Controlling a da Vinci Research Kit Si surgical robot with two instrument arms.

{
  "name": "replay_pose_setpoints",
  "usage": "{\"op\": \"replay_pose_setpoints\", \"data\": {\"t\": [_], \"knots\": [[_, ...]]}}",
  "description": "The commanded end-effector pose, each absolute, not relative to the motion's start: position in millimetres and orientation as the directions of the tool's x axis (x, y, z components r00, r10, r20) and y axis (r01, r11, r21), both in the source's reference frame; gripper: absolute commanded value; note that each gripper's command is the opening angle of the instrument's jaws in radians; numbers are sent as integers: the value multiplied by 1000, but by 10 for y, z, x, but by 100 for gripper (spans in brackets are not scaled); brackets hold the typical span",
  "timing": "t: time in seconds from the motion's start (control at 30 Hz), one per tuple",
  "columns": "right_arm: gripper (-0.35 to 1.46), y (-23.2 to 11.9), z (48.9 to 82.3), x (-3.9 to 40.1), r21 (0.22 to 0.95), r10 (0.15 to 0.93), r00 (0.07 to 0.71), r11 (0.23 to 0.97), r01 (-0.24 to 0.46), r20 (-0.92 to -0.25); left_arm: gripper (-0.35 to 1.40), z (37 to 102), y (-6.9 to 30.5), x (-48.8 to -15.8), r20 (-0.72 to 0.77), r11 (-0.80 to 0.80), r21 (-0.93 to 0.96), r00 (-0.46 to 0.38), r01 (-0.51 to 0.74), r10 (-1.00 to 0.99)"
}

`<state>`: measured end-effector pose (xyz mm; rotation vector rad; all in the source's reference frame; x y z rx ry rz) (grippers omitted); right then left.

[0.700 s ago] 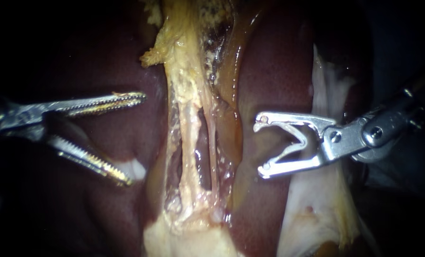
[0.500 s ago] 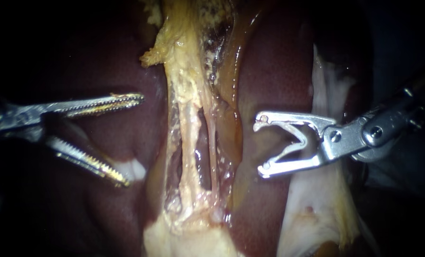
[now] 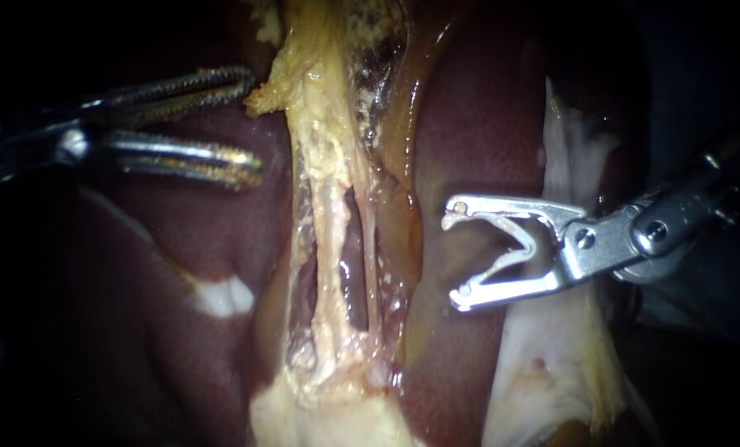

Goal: Grabbing gallbladder

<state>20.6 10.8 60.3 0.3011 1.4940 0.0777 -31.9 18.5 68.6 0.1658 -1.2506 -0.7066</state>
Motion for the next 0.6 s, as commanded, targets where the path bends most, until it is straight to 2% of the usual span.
{"op": "replay_pose_setpoints", "data": {"t": [0.03,0.47,0.6], "knots": [[58,108,603,207,244,235,82,960,134,-969,51,690,186,-319,806,776,487,136,401,-576],[58,108,604,207,244,235,82,960,134,-969,44,720,200,-343,781,743,521,117,420,-614],[58,108,604,207,244,235,82,960,134,-969,30,729,199,-345,764,731,536,127,422,-633]]}}
